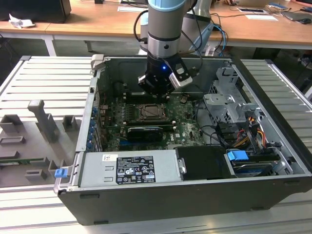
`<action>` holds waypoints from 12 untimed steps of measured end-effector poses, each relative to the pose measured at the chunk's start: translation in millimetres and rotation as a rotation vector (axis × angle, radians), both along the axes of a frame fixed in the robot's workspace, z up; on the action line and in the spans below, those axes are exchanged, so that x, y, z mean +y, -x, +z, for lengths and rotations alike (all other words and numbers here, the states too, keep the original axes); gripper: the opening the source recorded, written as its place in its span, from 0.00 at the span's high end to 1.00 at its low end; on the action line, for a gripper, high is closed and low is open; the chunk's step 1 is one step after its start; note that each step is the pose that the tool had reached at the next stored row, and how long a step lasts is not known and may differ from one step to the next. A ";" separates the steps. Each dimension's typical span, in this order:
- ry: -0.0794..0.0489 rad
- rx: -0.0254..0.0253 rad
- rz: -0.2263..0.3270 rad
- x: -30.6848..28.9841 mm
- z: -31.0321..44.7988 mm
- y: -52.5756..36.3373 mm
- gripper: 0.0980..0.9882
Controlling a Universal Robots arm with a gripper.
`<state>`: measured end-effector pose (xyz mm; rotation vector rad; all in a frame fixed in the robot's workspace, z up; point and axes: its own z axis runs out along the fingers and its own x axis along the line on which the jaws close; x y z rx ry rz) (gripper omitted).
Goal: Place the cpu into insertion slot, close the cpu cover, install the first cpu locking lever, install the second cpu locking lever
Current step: 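Install the second cpu locking lever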
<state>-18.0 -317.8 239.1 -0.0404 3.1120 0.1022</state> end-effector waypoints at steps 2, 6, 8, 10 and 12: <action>0.000 0.0000 0.000 0.0 5.4 0.0 0.99; -0.001 0.0001 0.000 -0.5 14.8 0.0 0.99; -0.010 0.0000 0.000 -3.9 15.2 0.1 0.99; -0.016 -0.0001 0.000 -8.9 15.2 0.4 0.99; -0.016 0.0002 0.000 -15.4 14.9 0.4 0.99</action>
